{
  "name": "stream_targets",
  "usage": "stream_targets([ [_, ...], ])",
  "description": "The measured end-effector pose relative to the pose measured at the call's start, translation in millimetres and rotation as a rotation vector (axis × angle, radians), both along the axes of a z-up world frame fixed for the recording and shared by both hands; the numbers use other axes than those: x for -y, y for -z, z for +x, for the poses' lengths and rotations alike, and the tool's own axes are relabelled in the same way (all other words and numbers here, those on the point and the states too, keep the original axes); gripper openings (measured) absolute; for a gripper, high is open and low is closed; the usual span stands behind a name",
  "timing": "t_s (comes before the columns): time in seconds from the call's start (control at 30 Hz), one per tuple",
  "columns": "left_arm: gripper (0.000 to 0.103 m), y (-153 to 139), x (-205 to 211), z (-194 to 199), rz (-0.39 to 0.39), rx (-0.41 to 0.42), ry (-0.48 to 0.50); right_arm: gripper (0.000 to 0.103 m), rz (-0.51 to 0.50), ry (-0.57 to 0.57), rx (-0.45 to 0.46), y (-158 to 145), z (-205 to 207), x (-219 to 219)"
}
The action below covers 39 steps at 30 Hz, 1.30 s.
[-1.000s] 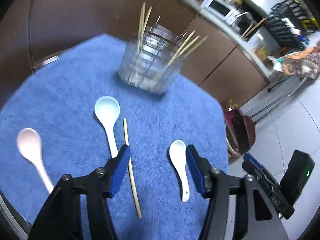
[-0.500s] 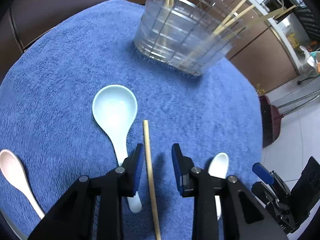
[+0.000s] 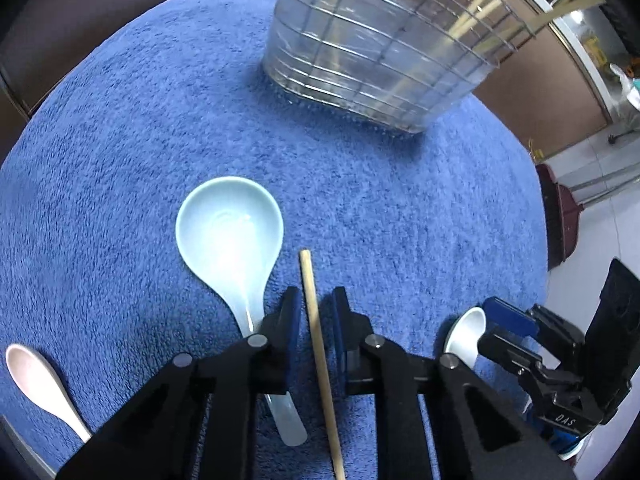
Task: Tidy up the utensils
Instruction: 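Close the right tool on the white spoon while the left tool closes on the chopstick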
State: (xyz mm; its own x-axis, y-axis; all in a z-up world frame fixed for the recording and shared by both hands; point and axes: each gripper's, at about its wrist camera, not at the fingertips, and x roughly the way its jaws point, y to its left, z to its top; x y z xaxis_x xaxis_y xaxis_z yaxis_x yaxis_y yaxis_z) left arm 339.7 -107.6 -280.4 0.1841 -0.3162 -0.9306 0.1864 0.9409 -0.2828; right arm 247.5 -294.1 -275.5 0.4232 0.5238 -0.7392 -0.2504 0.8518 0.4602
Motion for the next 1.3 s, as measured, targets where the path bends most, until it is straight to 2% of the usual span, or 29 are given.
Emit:
stream_targets([
  [0.13, 0.013, 1.8, 4.9, 7.6, 0.009, -0.014, 0.014, 0.026, -0.018, -0.024, -0.021, 4.4, 8.4, -1.4],
  [0.2, 0.010, 3.2, 8.5, 11.2, 0.019, -0.010, 0.019, 0.015, -0.025, -0.035, -0.029, 6.3, 11.9, -2.3],
  [0.4, 0.007, 2.2, 22.2, 10.7, 0.043, 0.033, 0.022, 0.008, -0.048, -0.064, -0.025, 6.4, 14.0, -4.6],
  [0.5, 0.006, 0.1, 20.1, 7.7, 0.015, 0.047, 0.003, 0.005, -0.056, -0.054, -0.006, 1.6, 9.4, -3.3],
  [0.63, 0.005, -12.0, 15.3, -4.4, -0.027, 0.108, -0.012, 0.005, -0.068, -0.028, 0.040, -11.2, -2.0, 0.4],
  [0.73, 0.005, -24.5, 21.6, -16.9, -0.023, 0.163, -0.004, 0.005, -0.087, -0.014, 0.068, -22.7, -11.2, 1.6],
  [0.9, 0.005, -34.3, 22.3, -30.1, -0.027, 0.192, 0.003, 0.006, -0.084, 0.007, 0.057, -25.3, -11.6, 2.2],
  [0.93, 0.005, -35.4, 20.1, -31.7, -0.031, 0.192, 0.000, 0.009, -0.068, 0.016, 0.046, -22.9, -9.4, 3.9],
  [1.0, 0.005, -37.7, 8.0, -34.1, -0.037, 0.195, -0.004, 0.029, -0.051, 0.032, 0.031, -18.1, -4.0, 7.7],
  [1.03, 0.005, -38.6, 5.3, -34.0, -0.037, 0.195, -0.005, 0.031, -0.048, 0.033, 0.028, -18.2, -2.4, 9.3],
  [1.23, 0.005, -32.4, -3.0, -30.6, -0.051, 0.178, -0.011, 0.030, -0.027, -0.027, -0.019, -3.4, 15.5, 3.1],
  [1.3, 0.005, -29.2, -1.7, -29.7, -0.057, 0.172, -0.013, 0.024, -0.020, -0.059, -0.035, -1.4, 19.7, -1.3],
])
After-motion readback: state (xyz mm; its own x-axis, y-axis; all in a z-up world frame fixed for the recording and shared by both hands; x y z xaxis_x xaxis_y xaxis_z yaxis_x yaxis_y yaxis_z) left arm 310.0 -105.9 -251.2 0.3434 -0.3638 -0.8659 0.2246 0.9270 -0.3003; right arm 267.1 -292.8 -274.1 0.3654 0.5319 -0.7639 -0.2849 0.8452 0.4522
